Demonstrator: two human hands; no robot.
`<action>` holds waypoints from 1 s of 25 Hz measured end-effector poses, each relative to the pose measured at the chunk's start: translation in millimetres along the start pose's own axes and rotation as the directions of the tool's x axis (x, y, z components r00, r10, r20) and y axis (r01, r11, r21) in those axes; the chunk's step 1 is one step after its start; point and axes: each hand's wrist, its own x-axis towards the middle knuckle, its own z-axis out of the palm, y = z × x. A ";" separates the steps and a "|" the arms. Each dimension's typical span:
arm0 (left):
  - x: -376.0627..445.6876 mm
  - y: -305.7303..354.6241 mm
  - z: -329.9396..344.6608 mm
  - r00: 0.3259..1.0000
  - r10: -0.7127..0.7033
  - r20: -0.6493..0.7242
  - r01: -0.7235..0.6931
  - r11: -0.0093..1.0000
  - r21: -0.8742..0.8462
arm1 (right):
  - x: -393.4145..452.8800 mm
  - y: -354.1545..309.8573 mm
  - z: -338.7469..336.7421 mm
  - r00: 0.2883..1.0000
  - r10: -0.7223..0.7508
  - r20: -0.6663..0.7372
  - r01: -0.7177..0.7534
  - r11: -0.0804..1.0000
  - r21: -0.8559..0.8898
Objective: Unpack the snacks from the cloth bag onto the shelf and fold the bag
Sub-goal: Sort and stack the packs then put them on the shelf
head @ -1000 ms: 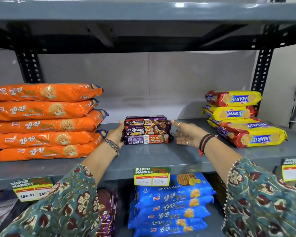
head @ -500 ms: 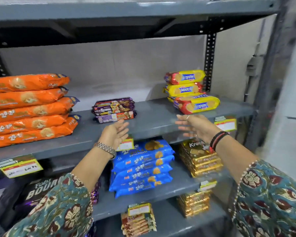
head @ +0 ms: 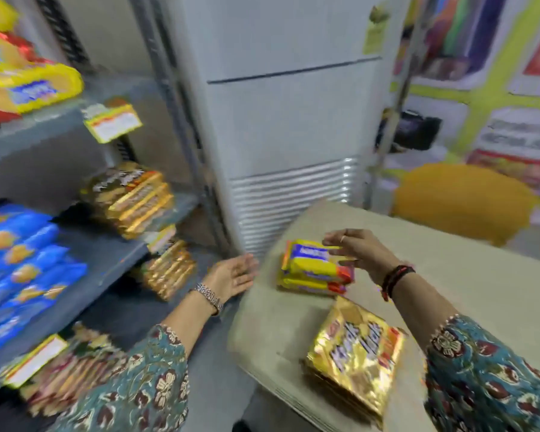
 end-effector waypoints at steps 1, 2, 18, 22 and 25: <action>17.0 -18.9 21.2 0.998 -0.059 0.022 0.058 0.997 0.054 | -5.6 23.4 -25.1 0.995 0.047 -0.082 -0.047 0.999 0.002; 32.2 -36.3 42.2 0.992 -0.117 0.046 0.112 0.987 0.112 | -11.6 47.0 -48.5 0.981 0.099 -0.169 -0.099 0.995 0.010; 93.2 -207.6 77.6 0.916 -0.388 0.105 0.238 0.734 0.637 | -75.2 279.4 -32.0 0.772 0.625 -0.110 -0.538 0.737 0.408; 76.4 -205.8 85.8 0.934 -0.332 0.134 0.183 0.764 0.619 | -71.0 279.8 -27.6 0.801 0.576 -0.165 -0.471 0.775 0.422; 52.2 -193.5 87.4 0.946 -0.291 0.144 0.168 0.817 0.552 | -79.2 279.2 -22.4 0.797 0.569 -0.203 -0.463 0.791 0.401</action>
